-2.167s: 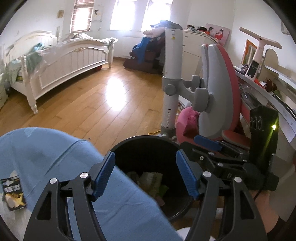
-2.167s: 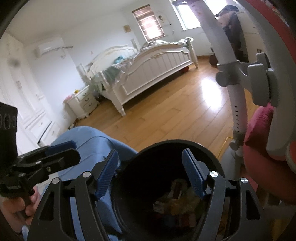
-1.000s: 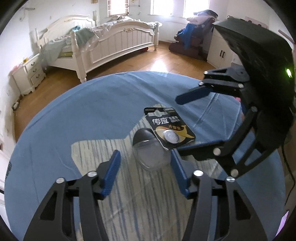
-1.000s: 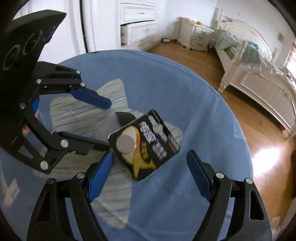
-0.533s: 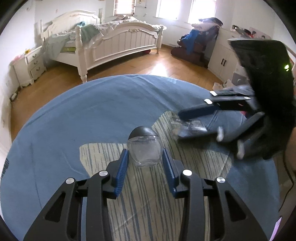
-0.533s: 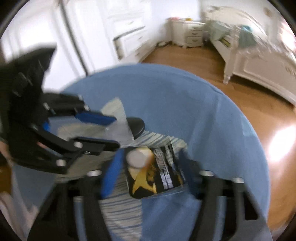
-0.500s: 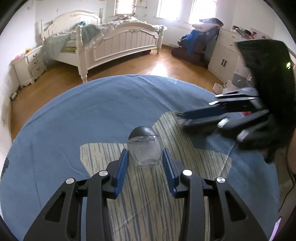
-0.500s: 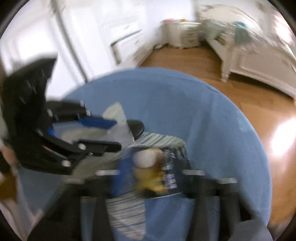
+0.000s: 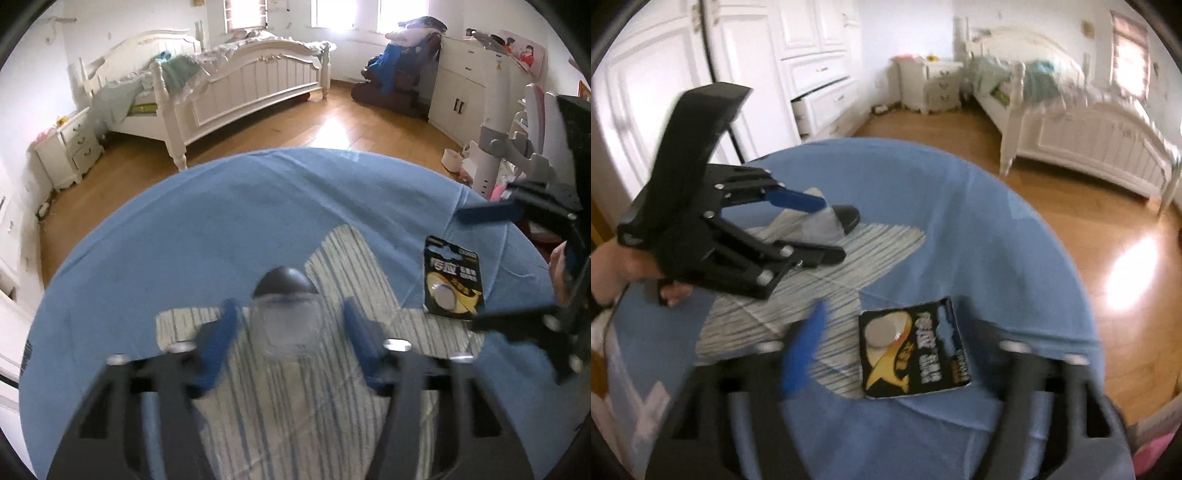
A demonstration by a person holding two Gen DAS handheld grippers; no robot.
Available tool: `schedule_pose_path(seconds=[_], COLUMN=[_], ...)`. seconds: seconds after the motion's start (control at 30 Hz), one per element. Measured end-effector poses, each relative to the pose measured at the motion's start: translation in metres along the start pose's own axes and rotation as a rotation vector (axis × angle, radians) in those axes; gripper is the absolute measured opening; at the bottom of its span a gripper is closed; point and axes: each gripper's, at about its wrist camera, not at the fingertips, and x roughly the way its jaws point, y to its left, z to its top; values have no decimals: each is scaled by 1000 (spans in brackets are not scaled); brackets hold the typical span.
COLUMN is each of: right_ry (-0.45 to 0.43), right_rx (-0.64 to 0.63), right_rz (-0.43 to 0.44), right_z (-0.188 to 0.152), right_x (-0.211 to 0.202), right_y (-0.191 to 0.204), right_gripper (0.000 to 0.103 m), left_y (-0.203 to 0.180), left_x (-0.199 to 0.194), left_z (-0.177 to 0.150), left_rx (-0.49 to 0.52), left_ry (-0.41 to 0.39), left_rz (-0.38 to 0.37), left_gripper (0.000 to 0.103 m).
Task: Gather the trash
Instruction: 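Grasp clear cup with left tool while right tool grasps battery card, drop in bin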
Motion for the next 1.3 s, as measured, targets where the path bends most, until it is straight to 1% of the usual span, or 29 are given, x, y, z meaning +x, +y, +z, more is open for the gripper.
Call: schedule_pose_path(seconds=[0.03,0.07,0.13,0.17,0.23,0.27,0.3,0.33,0.4,0.5,0.53,0.63,0.7,0.73,0.8,0.83,0.9,1.0,1.07,1.13,1.3], right_ry=[13,32,87,126,170,180,173,176,160,133,119,0,-100,-138,-215,-257,-314,-392,-415,-418,-393], right_rx=[-10,-18,-35,-28,2,4,-16,-26,14,63,84,180,262,293,356,388,436,523,543,547,563], right_rz=[5,1,-5,15,54,58,35,9,-10,-19,-12,6,-14,-34,-101,-159,-246,-354,-428,-490,-584], right_z=[0,0,-3,-4,-6,-8,-8,-8,-3,-6,-7,-10,-14,-17,-26,-32,-44,-70,-88,-105,-148], right_x=[1,3,10,15,25,29,31,34,34,34,33,8,-16,-27,-52,-67,-90,-126,-147,-162,-185], right_y=[-3,-3,-7,-12,-18,-17,-12,-8,-6,-7,-8,-17,-27,-32,-39,-44,-51,-66,-73,-75,-94], right_gripper=[86,86,86,86,86,87,86,81,62,60,57,56,56,56,56,57,57,57,57,57,57], left_y=[2,5,9,9,8,8,9,11,17,17,15,6,-7,-15,-30,-43,-64,-102,-129,-151,-202], left_x=[0,0,1,1,0,0,0,-1,-4,-12,-15,-27,-38,-43,-50,-55,-60,-64,-64,-62,-52], left_z=[1,1,2,3,2,2,3,3,3,2,0,0,4,8,15,20,27,38,45,50,60], left_rx=[-2,-13,-21,-20,-17,-20,-25,-33,-60,-69,-67,-69,-71,-68,-57,-46,-30,11,35,54,95], left_ry=[-1,-3,-5,-5,-6,-7,-8,-10,-31,-68,-73,-102,-135,-152,-180,-195,-216,-242,-252,-255,-249], left_rz=[0,-16,-31,-31,-28,-30,-34,-38,-54,-50,-50,-76,-106,-125,-154,-174,-205,-251,-290,-321,-397], left_gripper=[39,39,39,39,39,39,39,39,39,39,39,39,39,39,39,39,39,39,39,39,39])
